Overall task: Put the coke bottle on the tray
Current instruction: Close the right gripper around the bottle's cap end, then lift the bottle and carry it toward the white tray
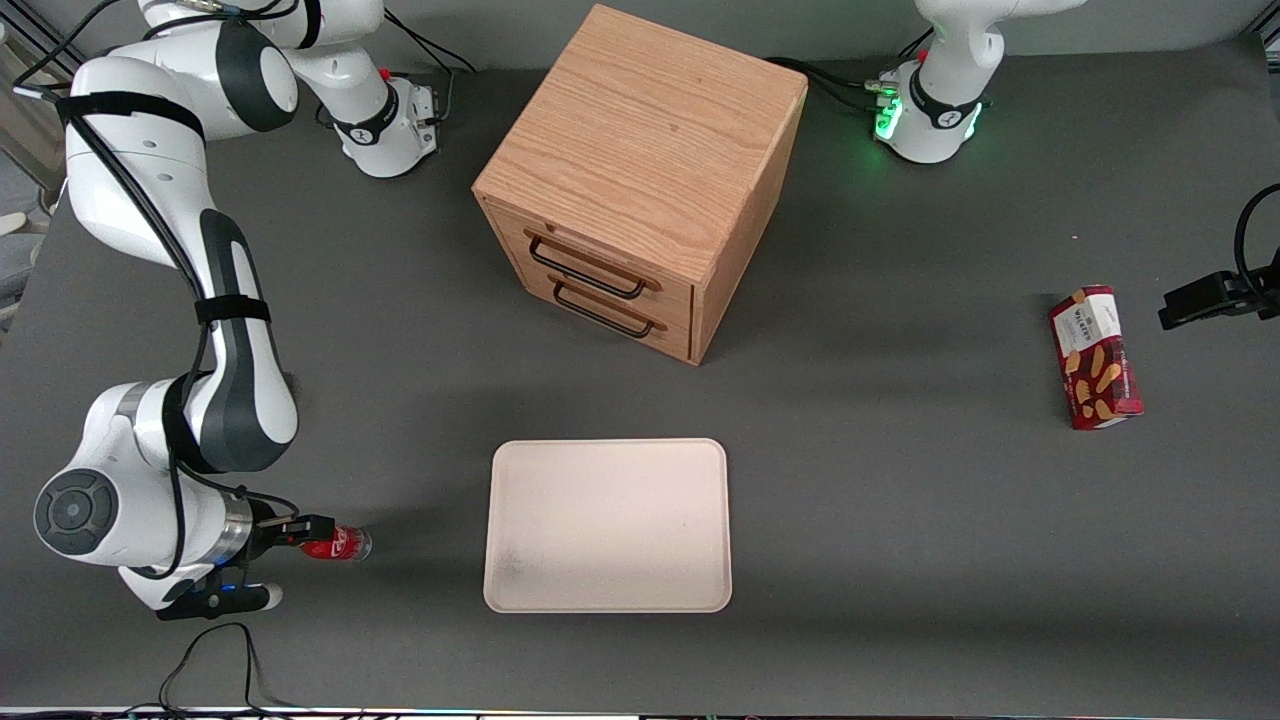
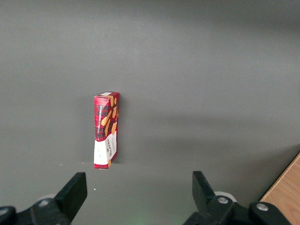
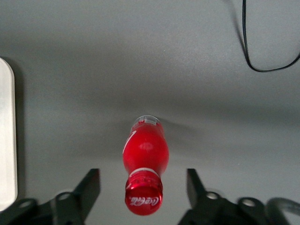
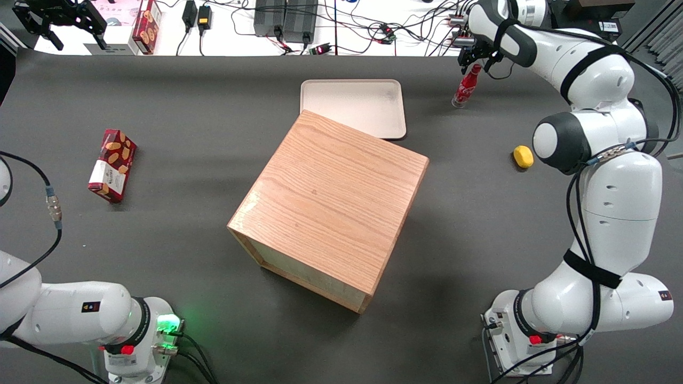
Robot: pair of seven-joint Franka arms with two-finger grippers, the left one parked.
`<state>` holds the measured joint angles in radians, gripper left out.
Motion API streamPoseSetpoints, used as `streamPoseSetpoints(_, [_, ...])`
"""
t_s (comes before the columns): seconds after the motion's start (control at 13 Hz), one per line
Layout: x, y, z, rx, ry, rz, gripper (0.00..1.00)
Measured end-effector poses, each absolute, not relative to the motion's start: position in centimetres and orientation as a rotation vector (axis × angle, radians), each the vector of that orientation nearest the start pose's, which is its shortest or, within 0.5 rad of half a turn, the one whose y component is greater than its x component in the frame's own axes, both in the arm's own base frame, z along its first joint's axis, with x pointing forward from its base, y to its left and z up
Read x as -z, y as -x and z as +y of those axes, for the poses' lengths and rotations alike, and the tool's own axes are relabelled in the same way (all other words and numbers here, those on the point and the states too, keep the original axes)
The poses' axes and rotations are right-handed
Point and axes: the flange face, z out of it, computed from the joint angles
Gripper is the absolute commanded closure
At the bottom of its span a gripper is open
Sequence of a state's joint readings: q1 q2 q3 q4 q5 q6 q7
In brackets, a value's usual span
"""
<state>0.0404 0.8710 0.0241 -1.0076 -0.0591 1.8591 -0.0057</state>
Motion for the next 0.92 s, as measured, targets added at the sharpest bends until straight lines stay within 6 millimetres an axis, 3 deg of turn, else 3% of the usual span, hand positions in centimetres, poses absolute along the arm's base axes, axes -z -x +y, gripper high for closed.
streamPoseSetpoints(0.08, [-32.6, -77.0, 3.8, -0.047, 3.178, -0.125, 1.00])
streamPoseSetpoints(0.77, [-32.6, -76.5, 3.8, -0.110, 3.178, -0.123, 1.00])
streamPoseSetpoints(0.92, [-33.9, -76.0, 3.6, -0.166, 3.179, -0.118, 1.00])
